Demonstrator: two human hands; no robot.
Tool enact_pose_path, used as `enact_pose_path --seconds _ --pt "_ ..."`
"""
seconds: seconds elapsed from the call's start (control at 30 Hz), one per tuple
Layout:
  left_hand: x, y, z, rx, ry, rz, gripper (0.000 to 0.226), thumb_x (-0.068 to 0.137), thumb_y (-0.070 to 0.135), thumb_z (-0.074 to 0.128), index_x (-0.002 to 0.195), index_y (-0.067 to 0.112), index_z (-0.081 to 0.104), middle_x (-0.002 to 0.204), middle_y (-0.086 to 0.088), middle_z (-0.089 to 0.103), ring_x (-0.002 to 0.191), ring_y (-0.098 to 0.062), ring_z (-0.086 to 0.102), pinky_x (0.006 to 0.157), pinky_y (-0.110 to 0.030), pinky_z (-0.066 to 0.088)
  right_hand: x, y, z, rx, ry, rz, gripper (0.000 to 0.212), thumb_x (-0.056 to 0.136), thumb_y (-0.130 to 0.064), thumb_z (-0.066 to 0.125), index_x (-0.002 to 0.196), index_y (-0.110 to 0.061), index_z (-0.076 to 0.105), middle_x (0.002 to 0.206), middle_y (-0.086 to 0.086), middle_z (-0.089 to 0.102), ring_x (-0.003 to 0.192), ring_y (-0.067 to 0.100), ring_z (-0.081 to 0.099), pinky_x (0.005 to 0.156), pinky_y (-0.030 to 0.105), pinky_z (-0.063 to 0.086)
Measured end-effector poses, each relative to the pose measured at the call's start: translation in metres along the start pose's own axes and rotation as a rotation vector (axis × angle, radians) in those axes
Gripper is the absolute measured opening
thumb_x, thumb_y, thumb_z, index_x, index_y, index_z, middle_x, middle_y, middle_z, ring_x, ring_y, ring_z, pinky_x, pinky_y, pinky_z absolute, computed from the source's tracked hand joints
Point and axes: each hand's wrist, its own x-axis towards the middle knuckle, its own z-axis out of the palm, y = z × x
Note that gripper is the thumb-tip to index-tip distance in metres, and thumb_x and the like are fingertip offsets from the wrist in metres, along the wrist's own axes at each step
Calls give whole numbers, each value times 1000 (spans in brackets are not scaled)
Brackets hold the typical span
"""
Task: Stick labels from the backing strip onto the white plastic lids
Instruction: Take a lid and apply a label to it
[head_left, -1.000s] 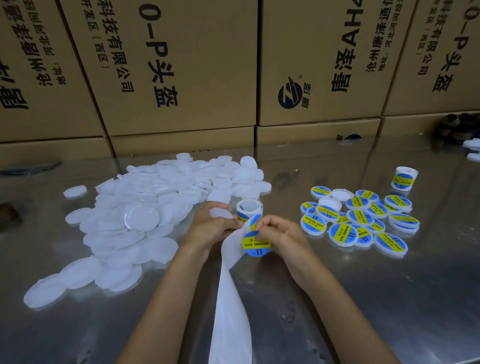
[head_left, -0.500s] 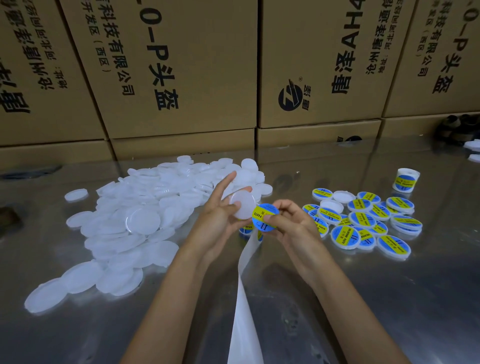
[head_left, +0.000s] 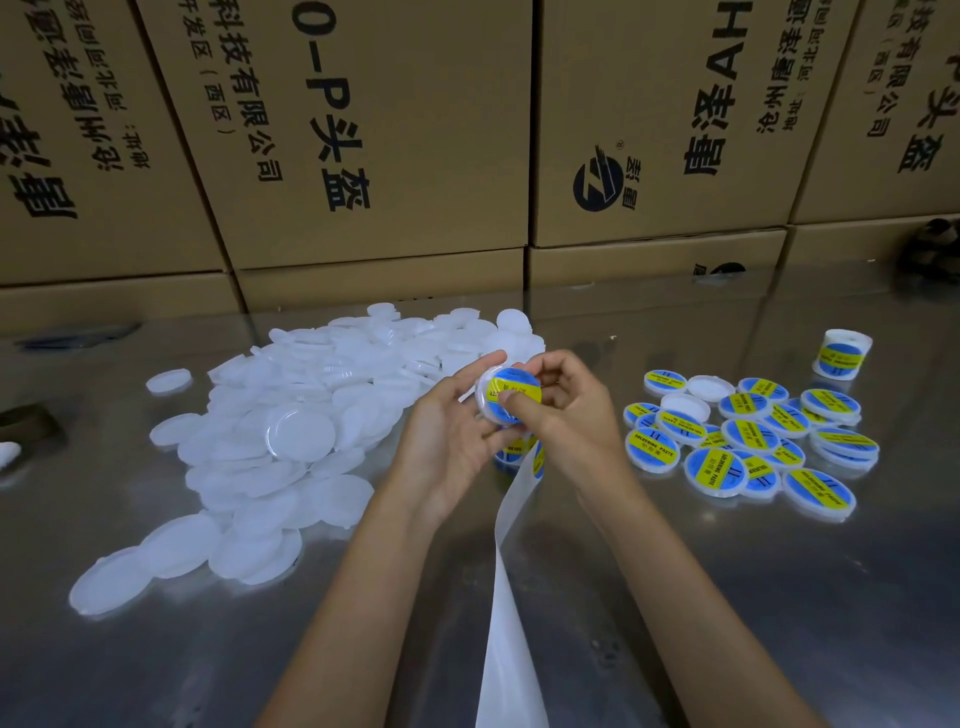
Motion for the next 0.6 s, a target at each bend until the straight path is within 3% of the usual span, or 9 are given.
enact_pose_path --seconds 0.23,0.6 --pt "-1 -1 2 67 -1 9 36 98 12 47 128 6 64 122 -22 69 112 -36 68 90 -42 58 -2 10 4 18 61 -45 30 80 4 74 87 -20 59 89 3 67 73 7 66 65 20 53" --pt "-2 -2 5 158 -18 22 35 100 11 41 126 9 64 120 -19 71 99 -29 71 81 -36 60 -4 11 4 -19 72 -69 26 82 1 73 90 -18 58 88 -1 66 72 6 65 64 21 54"
